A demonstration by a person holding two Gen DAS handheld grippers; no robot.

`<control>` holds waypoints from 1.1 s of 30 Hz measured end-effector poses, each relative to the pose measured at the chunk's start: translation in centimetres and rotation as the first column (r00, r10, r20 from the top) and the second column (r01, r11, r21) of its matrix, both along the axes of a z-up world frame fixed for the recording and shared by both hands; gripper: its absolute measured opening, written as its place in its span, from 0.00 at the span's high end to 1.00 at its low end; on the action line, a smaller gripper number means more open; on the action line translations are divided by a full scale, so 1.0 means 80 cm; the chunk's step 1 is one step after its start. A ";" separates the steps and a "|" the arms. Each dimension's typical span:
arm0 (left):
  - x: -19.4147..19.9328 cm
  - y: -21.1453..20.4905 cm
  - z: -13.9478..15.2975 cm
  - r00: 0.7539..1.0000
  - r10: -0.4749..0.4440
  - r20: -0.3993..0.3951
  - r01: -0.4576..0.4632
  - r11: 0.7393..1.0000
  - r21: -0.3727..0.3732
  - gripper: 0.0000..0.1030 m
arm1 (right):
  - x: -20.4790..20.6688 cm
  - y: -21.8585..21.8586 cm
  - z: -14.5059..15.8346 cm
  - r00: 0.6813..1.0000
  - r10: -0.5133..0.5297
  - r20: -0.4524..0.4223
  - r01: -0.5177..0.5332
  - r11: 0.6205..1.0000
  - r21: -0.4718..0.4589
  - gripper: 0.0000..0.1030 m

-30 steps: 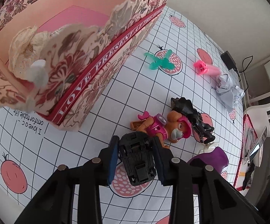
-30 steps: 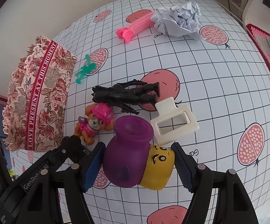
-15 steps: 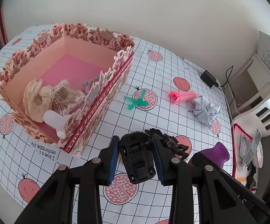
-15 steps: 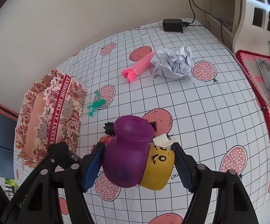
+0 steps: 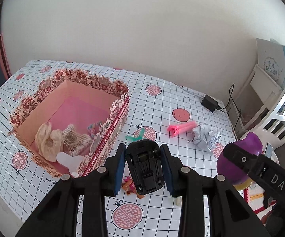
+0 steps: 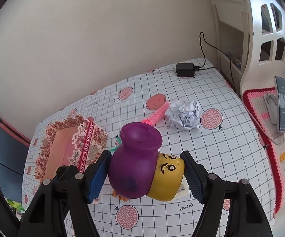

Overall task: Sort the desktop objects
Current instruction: 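Lift and carry the purple toy and black car over the pink box with both grippers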

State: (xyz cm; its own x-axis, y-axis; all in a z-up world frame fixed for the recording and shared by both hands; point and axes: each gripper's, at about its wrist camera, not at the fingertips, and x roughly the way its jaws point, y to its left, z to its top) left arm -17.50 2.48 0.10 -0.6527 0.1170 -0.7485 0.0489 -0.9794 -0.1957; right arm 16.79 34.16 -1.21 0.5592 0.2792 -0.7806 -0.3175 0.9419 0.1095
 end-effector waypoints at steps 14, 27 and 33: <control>-0.010 -0.067 0.084 0.979 0.112 -0.173 -0.084 0.983 0.162 0.65 | 0.008 0.033 0.029 0.994 0.057 0.096 -0.067 0.993 0.099 0.28; -0.034 -0.136 0.048 0.964 0.245 -0.104 -0.216 0.949 0.228 0.65 | 0.019 0.062 -0.018 0.996 0.081 0.024 -0.083 0.993 0.085 0.28; -0.028 -0.181 0.038 0.945 0.318 -0.081 -0.288 0.922 0.257 0.65 | -0.008 0.103 -0.030 0.988 0.153 0.020 -0.154 0.985 0.078 0.28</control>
State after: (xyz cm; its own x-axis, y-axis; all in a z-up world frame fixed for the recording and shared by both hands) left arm -19.73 -12.04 3.13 -0.7675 0.0643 -0.6378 0.2980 -0.8451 -0.4438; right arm 16.17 42.39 -3.59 0.5155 0.4233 -0.7451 -0.4598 0.8704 0.1764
